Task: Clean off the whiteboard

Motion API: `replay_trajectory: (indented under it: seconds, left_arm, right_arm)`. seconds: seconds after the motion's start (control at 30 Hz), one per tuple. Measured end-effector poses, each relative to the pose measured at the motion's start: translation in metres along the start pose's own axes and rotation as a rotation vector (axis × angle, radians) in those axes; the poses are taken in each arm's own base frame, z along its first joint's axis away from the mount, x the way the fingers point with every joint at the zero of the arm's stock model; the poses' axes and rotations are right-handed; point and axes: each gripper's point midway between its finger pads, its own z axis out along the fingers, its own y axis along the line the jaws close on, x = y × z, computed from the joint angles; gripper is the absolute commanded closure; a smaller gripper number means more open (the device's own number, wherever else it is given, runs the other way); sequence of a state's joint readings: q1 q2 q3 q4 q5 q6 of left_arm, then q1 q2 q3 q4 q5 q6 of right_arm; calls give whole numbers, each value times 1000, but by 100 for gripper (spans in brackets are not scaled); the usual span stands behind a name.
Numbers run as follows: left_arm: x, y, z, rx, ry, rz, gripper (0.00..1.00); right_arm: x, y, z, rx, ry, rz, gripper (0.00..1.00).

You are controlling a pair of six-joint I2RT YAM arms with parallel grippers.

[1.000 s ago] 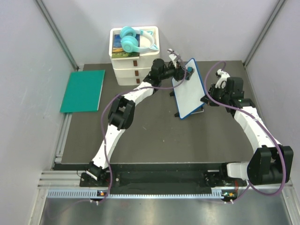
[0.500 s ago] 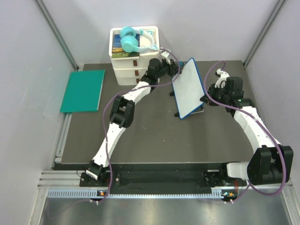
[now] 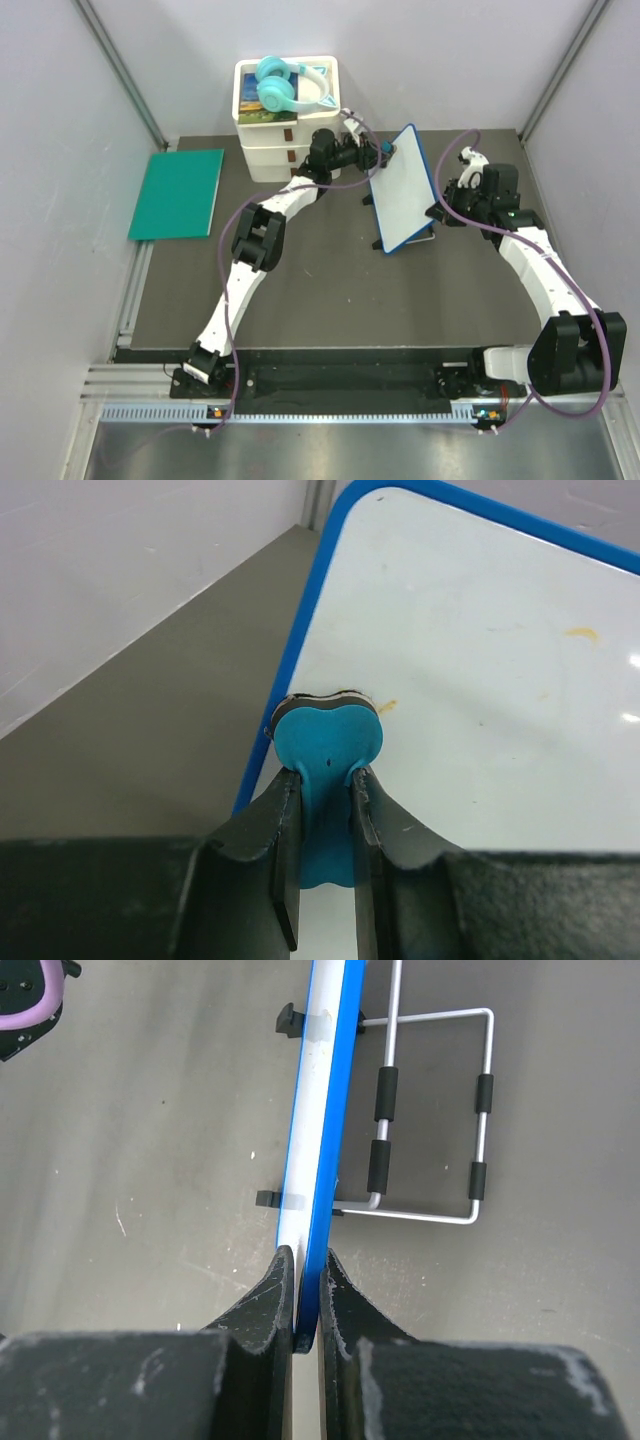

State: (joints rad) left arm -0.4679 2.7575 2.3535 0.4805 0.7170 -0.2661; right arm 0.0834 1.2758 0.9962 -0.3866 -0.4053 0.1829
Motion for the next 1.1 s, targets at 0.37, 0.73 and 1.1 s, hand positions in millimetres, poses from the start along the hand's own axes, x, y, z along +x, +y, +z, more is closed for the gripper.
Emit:
replay_trajectory:
  seconds: [0.37,0.73,1.1]
  left_arm:
    - [-31,-45,11,73,-52,27,100]
    - [-71,-120,24,172,-111,37,100]
    - [-4,-170,-9,195,-32,-25,100]
  right_arm:
    - [0,3,-1,-7,0,-5,100]
    - [-1,5,0,-10,-6,-19,100]
    - [0,-4,0,38,-3,-14,100]
